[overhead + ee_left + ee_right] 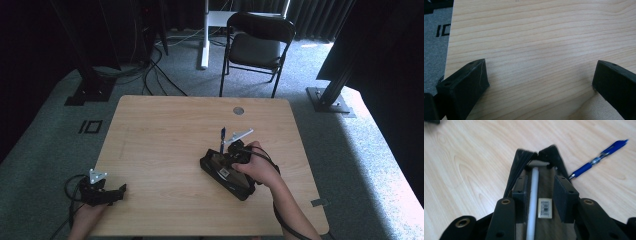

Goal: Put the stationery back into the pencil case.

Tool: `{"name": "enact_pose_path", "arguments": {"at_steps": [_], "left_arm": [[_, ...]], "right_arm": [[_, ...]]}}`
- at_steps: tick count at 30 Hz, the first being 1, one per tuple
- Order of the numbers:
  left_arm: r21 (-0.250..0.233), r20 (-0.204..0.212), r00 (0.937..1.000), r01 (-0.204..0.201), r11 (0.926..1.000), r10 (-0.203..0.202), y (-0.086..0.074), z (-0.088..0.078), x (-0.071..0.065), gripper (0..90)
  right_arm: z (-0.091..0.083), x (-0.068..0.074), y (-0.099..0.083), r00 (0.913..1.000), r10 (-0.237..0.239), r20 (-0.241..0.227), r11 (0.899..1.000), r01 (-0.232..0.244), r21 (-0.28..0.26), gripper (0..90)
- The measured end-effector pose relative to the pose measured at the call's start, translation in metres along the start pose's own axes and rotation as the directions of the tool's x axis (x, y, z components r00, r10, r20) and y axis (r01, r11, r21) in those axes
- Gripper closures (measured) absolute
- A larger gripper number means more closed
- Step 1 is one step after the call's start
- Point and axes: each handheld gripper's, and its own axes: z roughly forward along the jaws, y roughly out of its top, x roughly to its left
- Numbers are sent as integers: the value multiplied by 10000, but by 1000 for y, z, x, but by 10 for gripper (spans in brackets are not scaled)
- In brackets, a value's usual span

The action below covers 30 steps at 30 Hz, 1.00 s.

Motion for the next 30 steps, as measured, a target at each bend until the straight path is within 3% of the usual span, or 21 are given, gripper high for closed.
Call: {"name": "enact_pose_path", "arguments": {"at_steps": [12, 16, 30], "left_arm": [[1, 0, 10000, 0, 10000, 0, 0, 0, 0, 4], [2, 0, 10000, -2, 10000, 2, 0, 0, 0, 4], [1, 0, 10000, -1, 10000, 1, 0, 0, 0, 4]], "right_arm": [[-7, -13, 7, 9971, 601, 462, 9925, -547, -1092, 618], [-5, -16, 7, 9962, 589, 642, 9924, -515, -1117, 613], [6, -33, 10, 9867, 1293, 986, 9846, -1159, -1309, 602]]}}
